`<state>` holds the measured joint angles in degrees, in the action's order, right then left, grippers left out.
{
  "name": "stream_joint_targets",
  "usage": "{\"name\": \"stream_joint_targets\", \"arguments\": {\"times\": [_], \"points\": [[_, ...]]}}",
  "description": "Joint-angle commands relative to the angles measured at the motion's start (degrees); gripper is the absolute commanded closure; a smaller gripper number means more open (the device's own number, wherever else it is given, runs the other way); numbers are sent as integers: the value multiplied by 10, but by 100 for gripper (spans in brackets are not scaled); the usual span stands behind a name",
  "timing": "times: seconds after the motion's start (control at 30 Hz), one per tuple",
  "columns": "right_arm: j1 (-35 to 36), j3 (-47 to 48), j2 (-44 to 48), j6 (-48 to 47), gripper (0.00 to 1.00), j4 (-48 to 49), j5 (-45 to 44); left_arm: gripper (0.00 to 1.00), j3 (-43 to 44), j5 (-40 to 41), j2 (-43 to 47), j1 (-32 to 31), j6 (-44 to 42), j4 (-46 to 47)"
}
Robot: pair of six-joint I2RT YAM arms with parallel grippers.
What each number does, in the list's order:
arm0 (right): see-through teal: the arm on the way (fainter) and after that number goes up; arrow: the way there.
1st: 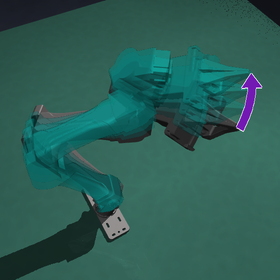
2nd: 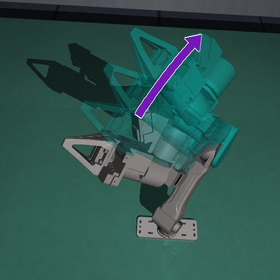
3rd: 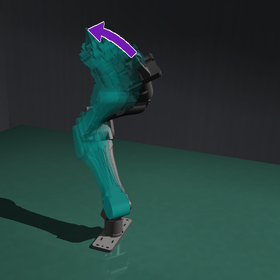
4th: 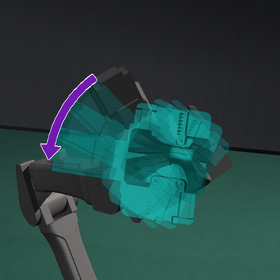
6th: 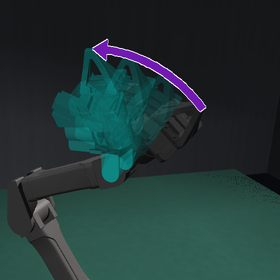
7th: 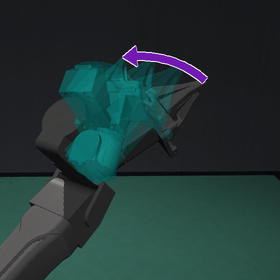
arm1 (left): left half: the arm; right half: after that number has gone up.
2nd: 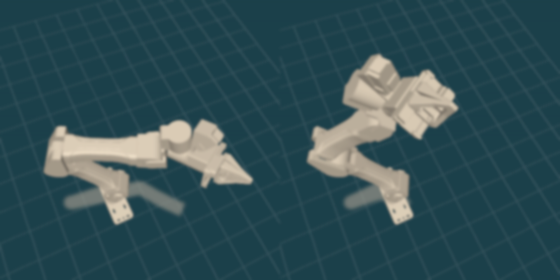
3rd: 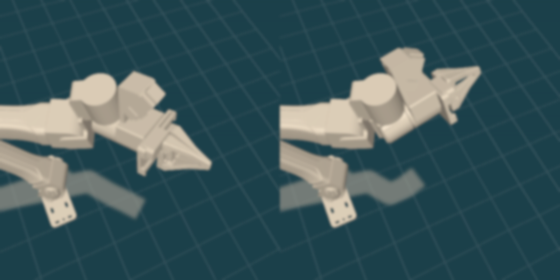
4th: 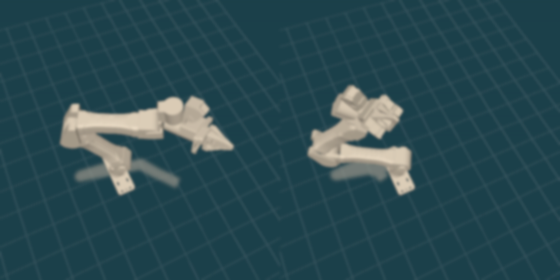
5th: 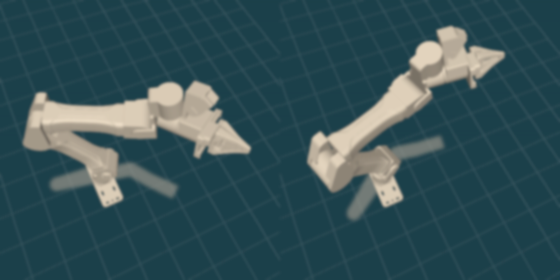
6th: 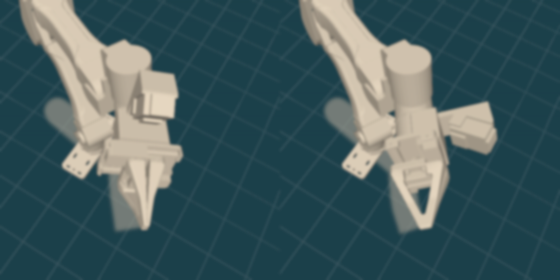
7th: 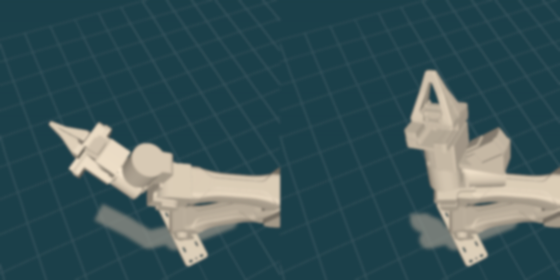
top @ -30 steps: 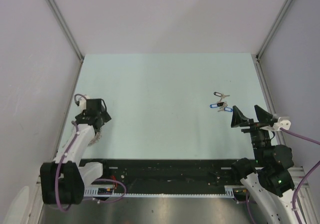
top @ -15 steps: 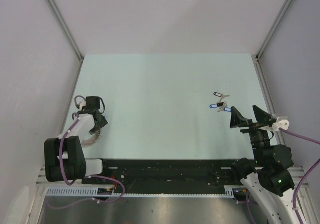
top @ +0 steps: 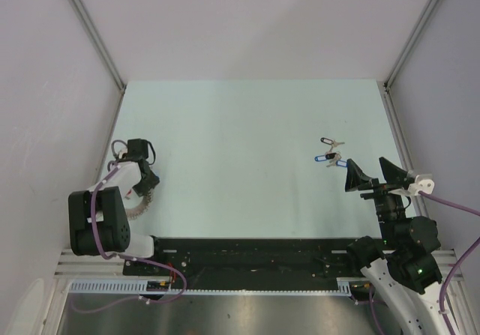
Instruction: Put the keys on the keyring
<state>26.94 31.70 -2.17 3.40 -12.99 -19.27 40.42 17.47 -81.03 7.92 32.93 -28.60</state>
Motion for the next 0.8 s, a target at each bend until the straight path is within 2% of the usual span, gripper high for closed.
{"name": "stream_joint_targets", "arguments": {"times": [0.0, 0.17, 0.3, 0.4, 0.77], "points": [[3, 0, 5, -1, 0, 7, -7, 60, 10, -45, -14, 3, 7, -10], [3, 0, 5, -1, 0, 7, -5, 71, 18, -64, -10, -40, 3, -21], [1, 0, 5, 0, 0, 8, -3, 86, 35, -77, -12, -126, 13, -31], [0, 0, 5, 1, 0, 9, 1, 92, 55, -92, -16, -184, 28, -31], [-20, 1, 4, -1, 0, 9, 29, 88, 174, -95, -79, -407, 67, -34]]}}
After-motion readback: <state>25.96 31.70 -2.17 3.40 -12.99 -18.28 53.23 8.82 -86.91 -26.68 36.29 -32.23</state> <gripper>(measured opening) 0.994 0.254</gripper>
